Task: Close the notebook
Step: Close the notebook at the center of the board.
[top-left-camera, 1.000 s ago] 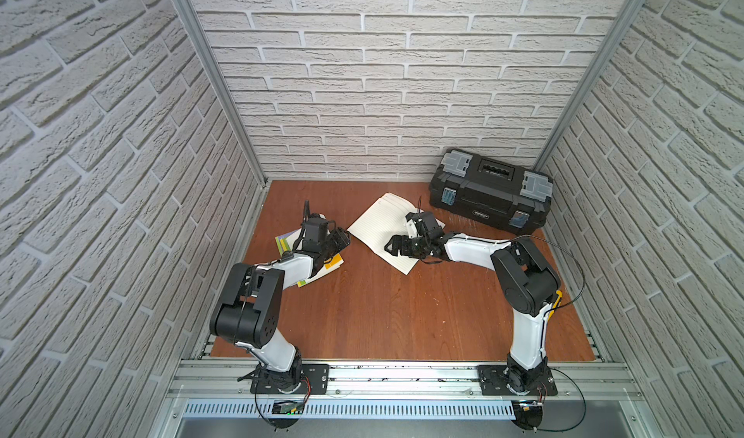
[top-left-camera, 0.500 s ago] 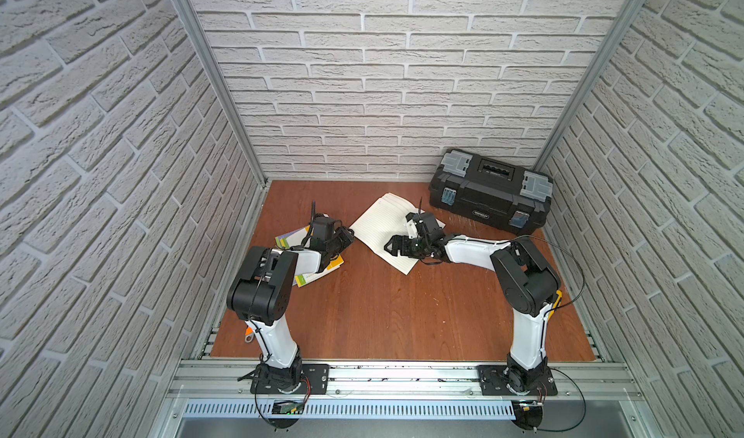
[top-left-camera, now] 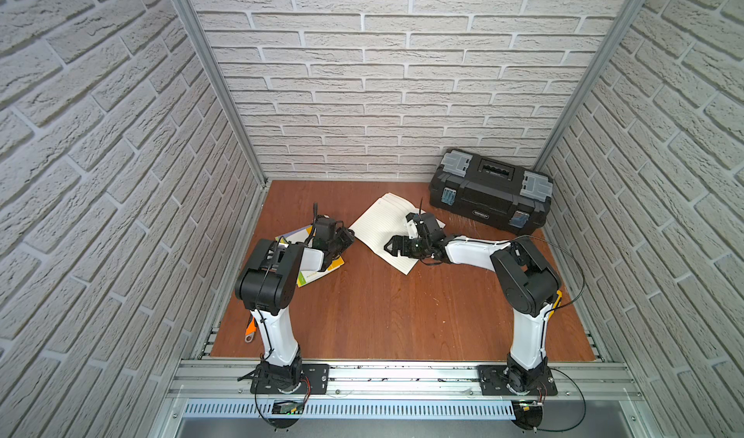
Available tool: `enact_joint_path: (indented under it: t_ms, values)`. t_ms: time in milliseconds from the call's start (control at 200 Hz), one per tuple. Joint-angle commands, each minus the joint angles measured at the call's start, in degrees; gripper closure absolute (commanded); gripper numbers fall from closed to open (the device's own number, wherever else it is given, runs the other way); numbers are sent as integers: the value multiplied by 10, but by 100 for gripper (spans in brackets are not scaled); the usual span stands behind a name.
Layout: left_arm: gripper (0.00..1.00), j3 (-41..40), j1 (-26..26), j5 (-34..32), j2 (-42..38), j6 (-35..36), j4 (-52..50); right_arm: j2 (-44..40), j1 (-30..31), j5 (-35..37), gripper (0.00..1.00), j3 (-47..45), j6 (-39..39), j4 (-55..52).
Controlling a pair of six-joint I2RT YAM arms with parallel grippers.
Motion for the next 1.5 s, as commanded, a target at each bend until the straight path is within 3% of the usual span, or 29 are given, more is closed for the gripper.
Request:
enact_joint_path:
  t_ms: [0,320,905,1380,1495]
  values:
    - [55,13,-1,-4,12,-13,40,15,4,-10,8,-23,6,-33]
    - [61,55,0,11,21,0,30,21,4,-14,8,-28,7,-28]
    - [72,47,-1,29,8,0,39,32,4,-22,8,-33,12,-16]
    - [85,47,-9,42,-27,3,27,34,4,-24,8,-43,15,-8]
    - [94,41,-11,46,-38,3,27,34,4,-26,8,-45,18,-2]
